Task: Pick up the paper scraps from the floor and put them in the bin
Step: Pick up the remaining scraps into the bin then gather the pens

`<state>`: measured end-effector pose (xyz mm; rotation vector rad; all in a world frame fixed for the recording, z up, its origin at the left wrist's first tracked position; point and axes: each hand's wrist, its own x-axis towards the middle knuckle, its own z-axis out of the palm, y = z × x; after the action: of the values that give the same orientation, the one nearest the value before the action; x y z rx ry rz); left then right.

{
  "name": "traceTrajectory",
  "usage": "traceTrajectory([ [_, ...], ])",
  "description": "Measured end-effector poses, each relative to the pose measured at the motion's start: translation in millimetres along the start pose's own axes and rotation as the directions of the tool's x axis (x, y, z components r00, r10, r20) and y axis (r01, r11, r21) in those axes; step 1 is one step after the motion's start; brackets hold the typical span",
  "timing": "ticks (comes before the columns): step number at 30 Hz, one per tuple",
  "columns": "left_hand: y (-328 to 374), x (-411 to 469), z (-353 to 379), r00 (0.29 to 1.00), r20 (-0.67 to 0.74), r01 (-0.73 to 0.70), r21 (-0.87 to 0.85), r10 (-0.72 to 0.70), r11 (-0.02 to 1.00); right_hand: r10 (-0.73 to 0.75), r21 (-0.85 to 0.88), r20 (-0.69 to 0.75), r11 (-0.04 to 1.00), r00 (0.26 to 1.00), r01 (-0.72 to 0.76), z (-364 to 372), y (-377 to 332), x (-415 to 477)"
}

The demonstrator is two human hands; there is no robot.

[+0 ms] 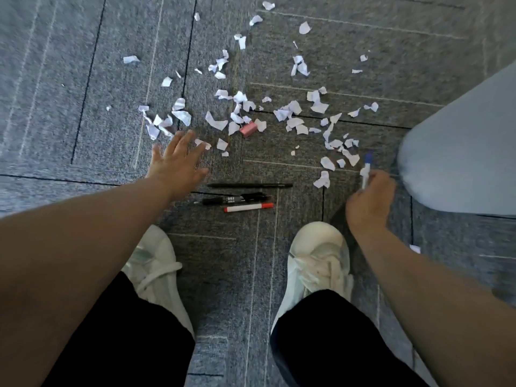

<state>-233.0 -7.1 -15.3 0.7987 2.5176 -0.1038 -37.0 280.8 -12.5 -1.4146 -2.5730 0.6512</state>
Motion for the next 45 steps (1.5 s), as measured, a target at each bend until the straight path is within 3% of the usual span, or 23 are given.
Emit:
traceTrajectory([
  [2, -4.3, 1.0, -0.9, 1.0, -0.011, 0.02, -0.003, -0.02, 1.0, -0.215, 0.038, 0.063, 0.976, 0.975, 0.213, 4.7, -29.5, -5.8],
  [5, -7.9, 4.7, -4.3, 0.999, -0.023, 0.033, 0.003, -0.033, 0.999, -0.553, 0.091, 0.312, 0.827, 0.772, 0.555, 28.3, -78.0, -23.3],
  [7, -11.7, 8.5, -6.4, 0.999, -0.014, 0.043, 0.013, -0.042, 0.999, -0.622, 0.119, 0.437, 0.756, 0.65, 0.643, 47.9, -100.2, -33.4],
  [8, -14.6, 10.1, -7.5, 0.999, -0.011, 0.049, 0.021, -0.049, 0.999, -0.623, 0.11, 0.455, 0.748, 0.637, 0.654, 55.7, -106.4, -37.2],
  [9, -18.3, 11.6, -7.9, 0.999, -0.009, 0.053, 0.029, -0.052, 0.998, -0.615, 0.074, 0.44, 0.751, 0.654, 0.656, 60.9, -108.0, -38.3],
  [11, -26.0, 13.3, -7.6, 0.999, -0.005, 0.05, 0.038, -0.05, 0.998, -0.537, -0.028, 0.325, 0.817, 0.778, 0.575, 61.6, -98.6, -31.5],
  [14, -33.5, 13.9, -6.0, 0.997, -0.007, 0.072, 0.015, -0.072, 0.997, -0.182, -0.182, 0.205, 0.958, 0.962, 0.22, 47.4, -64.5, -0.6],
  [17, -34.5, 17.1, -2.6, 0.992, 0.021, 0.124, -0.03, -0.123, 0.992, 0.184, -0.252, 0.181, 0.958, 0.966, -0.135, 37.9, -38.5, 24.2],
  [20, -27.2, 23.8, 0.4, 0.995, 0.011, 0.098, -0.083, -0.097, 0.992, 0.243, -0.258, 0.192, 0.947, 0.951, -0.19, 46.8, -38.4, 24.4],
  [22, -21.3, 31.0, -2.3, 0.997, -0.004, 0.081, -0.114, -0.082, 0.99, 0.206, -0.246, 0.204, 0.957, 0.957, -0.153, 56.5, -48.5, 24.8],
  [27, -4.5, 61.2, -14.7, 1.0, -0.008, 0.019, -0.116, -0.021, 0.993, -0.123, -0.104, 0.274, 0.982, 0.954, 0.156, 76.2, -91.2, 50.6],
  [32, 9.7, 95.9, -28.6, 0.998, -0.032, -0.047, -0.048, 0.045, 0.998, -0.199, -0.135, 0.281, 0.96, 0.939, 0.244, 85.4, -116.0, 94.2],
  [36, 8.4, 127.8, -40.9, 0.996, -0.077, -0.052, 0.012, 0.052, 0.999, -0.374, -0.126, 0.38, 0.885, 0.846, 0.447, 89.6, -137.0, 131.6],
  [40, 0.7, 156.5, -55.0, 0.994, -0.097, -0.045, 0.077, 0.052, 0.996, -0.44, -0.159, 0.439, 0.82, 0.783, 0.55, 94.7, -166.4, 167.3],
  [42, -3.2, 166.1, -60.7, 0.991, -0.078, -0.101, 0.098, 0.109, 0.99, -0.474, -0.168, 0.531, 0.754, 0.703, 0.635, 95.9, -178.5, 176.6],
  [45, -3.7, 169.6, -66.5, 0.965, -0.066, -0.246, 0.11, 0.254, 0.963, -0.596, -0.079, 0.606, 0.614, 0.527, 0.785, 97.0, -182.8, 168.6],
])
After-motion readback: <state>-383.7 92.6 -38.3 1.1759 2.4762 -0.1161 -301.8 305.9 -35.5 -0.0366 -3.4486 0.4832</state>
